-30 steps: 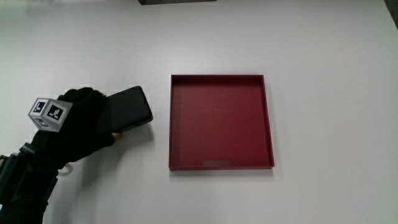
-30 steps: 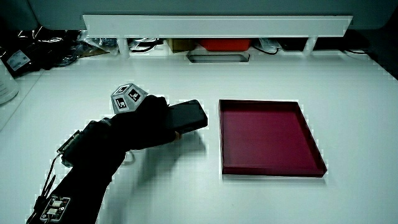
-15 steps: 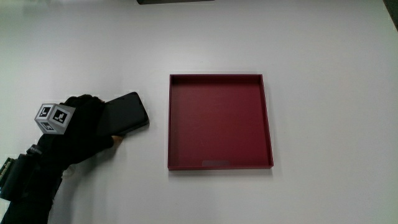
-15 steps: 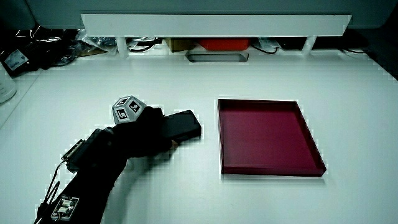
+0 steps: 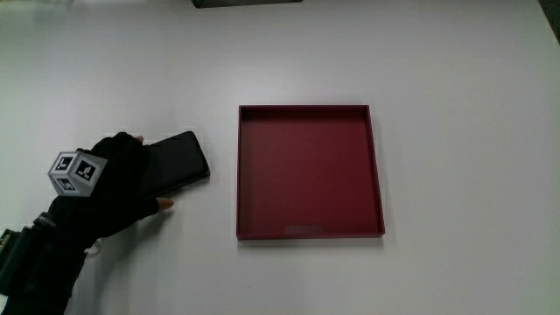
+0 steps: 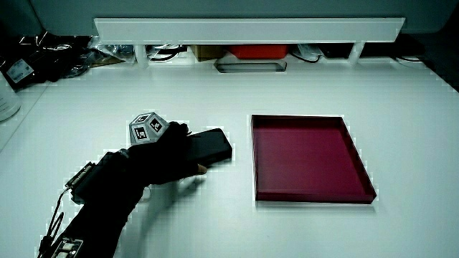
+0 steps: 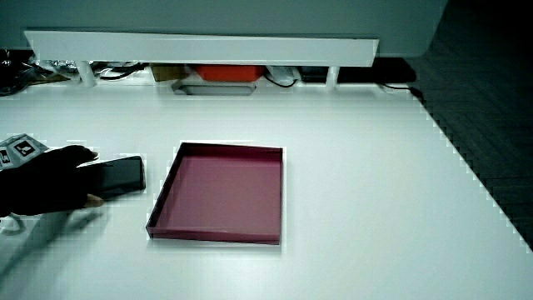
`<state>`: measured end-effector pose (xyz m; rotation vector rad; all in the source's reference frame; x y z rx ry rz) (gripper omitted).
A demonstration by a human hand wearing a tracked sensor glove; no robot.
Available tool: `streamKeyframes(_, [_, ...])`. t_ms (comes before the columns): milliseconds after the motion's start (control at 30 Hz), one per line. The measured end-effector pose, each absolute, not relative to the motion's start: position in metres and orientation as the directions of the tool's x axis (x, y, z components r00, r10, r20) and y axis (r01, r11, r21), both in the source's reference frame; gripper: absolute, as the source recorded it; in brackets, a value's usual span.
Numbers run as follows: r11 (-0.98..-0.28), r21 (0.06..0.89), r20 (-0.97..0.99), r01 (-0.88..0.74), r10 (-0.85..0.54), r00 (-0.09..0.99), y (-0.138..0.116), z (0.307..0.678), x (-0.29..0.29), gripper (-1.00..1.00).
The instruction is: Place battery on desk
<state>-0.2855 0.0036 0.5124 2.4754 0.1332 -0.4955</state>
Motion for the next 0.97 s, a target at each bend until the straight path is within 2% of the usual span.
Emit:
streamKeyframes(100, [-0.838, 0.496, -0.409, 0.230, 0.008, 0.912, 0.009, 0.487, -0.277, -0.82])
streamKeyframes(167, [-0.830, 0.509, -0.442, 0.226, -0.028, 0.896, 0.014, 0.465, -0.271, -0.94])
streamKeyframes(233, [-0.829, 0.485, -0.437, 0.277, 0.044, 0.898, 0.018, 0.438, -0.257, -1.00])
streamKeyframes(267, [-0.830, 0.439, -0.431, 0.344, 0.141, 0.891, 0.020, 0.434, -0.252, -1.00])
streamKeyframes(300, [-0.826, 0.441, -0.361, 0.351, 0.195, 0.912, 0.022, 0.421, -0.243, -1.00])
streamKeyframes(367, [-0.790, 0.433, -0.386, 0.435, 0.273, 0.881, 0.030, 0.413, -0.231, -1.00])
streamKeyframes(533, [-0.702, 0.442, -0.465, 0.558, 0.353, 0.812, 0.051, 0.394, -0.199, -1.00])
streamKeyframes(567, [-0.684, 0.456, -0.587, 0.570, 0.250, 0.770, 0.056, 0.398, -0.197, -1.00])
streamKeyframes(667, [-0.665, 0.414, -0.660, 0.622, 0.251, 0.708, 0.062, 0.392, -0.187, -1.00])
streamKeyframes(767, [-0.632, 0.365, -0.621, 0.684, 0.382, 0.685, 0.064, 0.385, -0.175, -1.00])
streamKeyframes(833, [-0.624, 0.387, -0.690, 0.679, 0.292, 0.662, 0.070, 0.395, -0.172, -1.00])
streamKeyframes(967, [-0.607, 0.392, -0.687, 0.691, 0.307, 0.659, 0.072, 0.397, -0.166, -1.00])
